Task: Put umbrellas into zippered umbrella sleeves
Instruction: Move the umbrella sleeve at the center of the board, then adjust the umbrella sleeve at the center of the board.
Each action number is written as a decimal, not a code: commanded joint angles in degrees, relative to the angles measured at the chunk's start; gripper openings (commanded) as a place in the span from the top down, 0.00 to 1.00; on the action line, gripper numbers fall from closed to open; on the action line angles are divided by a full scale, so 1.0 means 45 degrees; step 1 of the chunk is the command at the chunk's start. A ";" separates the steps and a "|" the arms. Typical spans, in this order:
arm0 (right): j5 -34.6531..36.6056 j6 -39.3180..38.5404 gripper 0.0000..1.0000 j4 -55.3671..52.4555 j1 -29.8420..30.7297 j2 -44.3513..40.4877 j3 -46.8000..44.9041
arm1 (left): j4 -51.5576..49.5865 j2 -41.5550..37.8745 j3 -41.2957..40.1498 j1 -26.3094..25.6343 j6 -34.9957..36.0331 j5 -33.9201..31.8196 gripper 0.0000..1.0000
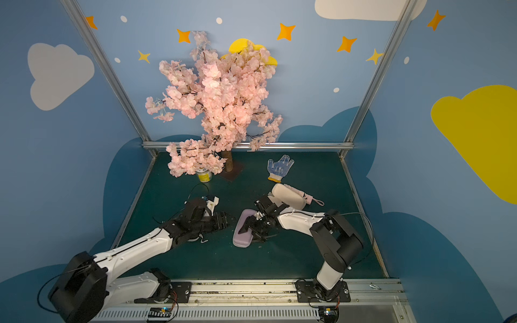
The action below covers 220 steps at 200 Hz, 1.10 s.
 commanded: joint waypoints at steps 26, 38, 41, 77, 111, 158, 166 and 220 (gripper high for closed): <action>-0.0723 0.0865 0.29 0.1269 0.0667 0.0847 0.1554 | -0.2563 -0.1740 0.0223 0.0180 0.0389 -0.1183 0.30; -0.0643 -0.0342 0.28 -0.0462 0.0508 0.0157 0.1626 | -0.2736 -0.1940 0.0111 0.0174 0.0319 -0.1096 0.31; -0.0658 -0.0666 0.28 -0.0890 0.0455 -0.0009 0.1627 | -0.2741 -0.1994 0.0081 0.0173 0.0300 -0.1076 0.31; 0.0188 -0.5772 0.28 -0.7311 -0.0487 -0.0412 0.3423 | -0.2419 -0.2141 -0.0340 -0.0475 -0.0041 -0.1045 0.33; 0.2719 -0.9343 0.40 -0.9165 -0.0625 0.1042 0.6399 | -0.2632 -0.2136 -0.0775 -0.0832 -0.0543 -0.1220 0.38; 0.2990 -1.0430 0.60 -0.7014 -0.0635 0.4192 0.9976 | -0.1450 -0.1274 -0.0308 -0.3354 -0.0944 -0.1172 0.42; 0.2811 -1.0537 0.60 -0.7106 -0.0655 0.4962 1.0885 | -0.1112 -0.0719 -0.0102 -0.3709 -0.0810 -0.1064 0.42; 0.0263 -1.1346 0.58 -0.9760 -0.0618 1.0266 1.7738 | -0.0294 0.2655 0.0855 -0.4151 0.0107 0.0381 0.37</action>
